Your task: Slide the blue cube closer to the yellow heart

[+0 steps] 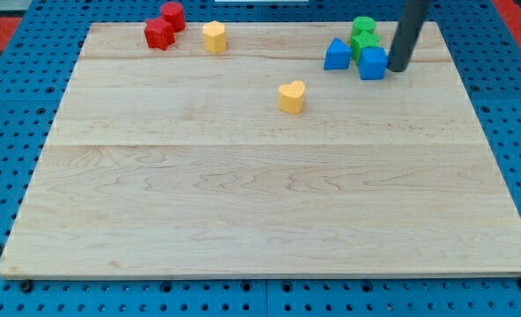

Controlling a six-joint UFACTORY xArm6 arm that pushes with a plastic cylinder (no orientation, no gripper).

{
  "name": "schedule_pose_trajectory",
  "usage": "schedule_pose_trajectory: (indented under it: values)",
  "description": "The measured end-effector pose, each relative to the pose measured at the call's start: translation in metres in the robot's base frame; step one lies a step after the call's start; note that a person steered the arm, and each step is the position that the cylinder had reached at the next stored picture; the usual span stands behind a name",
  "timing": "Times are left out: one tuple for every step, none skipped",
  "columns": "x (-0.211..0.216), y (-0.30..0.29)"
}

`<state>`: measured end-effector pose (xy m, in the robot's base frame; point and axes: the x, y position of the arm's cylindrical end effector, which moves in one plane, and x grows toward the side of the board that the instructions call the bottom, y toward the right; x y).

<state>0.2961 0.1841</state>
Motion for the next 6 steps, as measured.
schedule_pose_trajectory:
  values:
    - [0.0, -0.037]
    - [-0.001, -0.041]
    - [-0.007, -0.041]
    - [-0.014, -0.038]
    - [-0.011, -0.047]
    - [0.006, -0.065]
